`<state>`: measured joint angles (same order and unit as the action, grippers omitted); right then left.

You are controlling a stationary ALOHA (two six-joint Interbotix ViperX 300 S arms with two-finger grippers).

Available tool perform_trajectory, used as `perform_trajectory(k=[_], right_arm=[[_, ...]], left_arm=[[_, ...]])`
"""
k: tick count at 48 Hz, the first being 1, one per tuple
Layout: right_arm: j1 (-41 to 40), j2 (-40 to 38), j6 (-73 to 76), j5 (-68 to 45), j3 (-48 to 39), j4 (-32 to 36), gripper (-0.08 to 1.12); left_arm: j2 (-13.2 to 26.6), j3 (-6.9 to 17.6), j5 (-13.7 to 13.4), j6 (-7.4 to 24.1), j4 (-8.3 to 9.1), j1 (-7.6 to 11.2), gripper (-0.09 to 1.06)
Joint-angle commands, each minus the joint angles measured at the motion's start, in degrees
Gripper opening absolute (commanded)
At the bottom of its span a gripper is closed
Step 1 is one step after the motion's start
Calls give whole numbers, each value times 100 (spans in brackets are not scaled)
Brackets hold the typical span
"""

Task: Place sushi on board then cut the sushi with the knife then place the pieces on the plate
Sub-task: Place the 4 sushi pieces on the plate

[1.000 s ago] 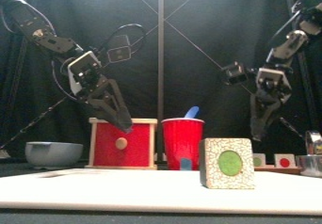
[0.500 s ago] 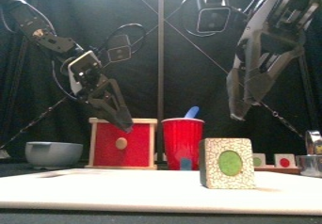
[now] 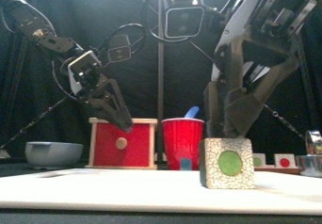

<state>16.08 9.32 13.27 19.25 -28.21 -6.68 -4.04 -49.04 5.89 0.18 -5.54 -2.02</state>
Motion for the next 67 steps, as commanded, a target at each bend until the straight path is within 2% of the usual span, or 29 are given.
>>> perform_trajectory(k=[1, 13, 22, 32, 40, 50, 58, 67], right_arm=[[-26, 44, -18, -26, 193, 35, 78], [-62, -18, -18, 0, 79, 62, 62], [-422, -791, -9, 308, -334, 272, 58], [-1529, -2074, 0, 940, -1213, 712, 58], [-2839, -2628, -18, 1459, -1591, 1222, 58], [-4140, -2610, -18, 1600, -1652, 2004, 58], [-4746, -2268, -35, 1450, -1688, 2092, 58], [-4992, -1767, -53, 1037, -1793, 2065, 60]], left_arm=[[-79, 105, 18, 9, 9, 9, 77], [-70, 97, 18, 9, 9, 9, 77], [-70, 97, 18, 18, 9, 9, 77], [-70, 105, 18, 26, 35, 9, 77], [-88, 123, 26, 18, 123, 9, 77], [-70, 132, 18, 18, 123, -9, 77], [-79, 132, 26, 18, 123, -18, 77], [-79, 123, 18, 18, 123, -26, 77]])
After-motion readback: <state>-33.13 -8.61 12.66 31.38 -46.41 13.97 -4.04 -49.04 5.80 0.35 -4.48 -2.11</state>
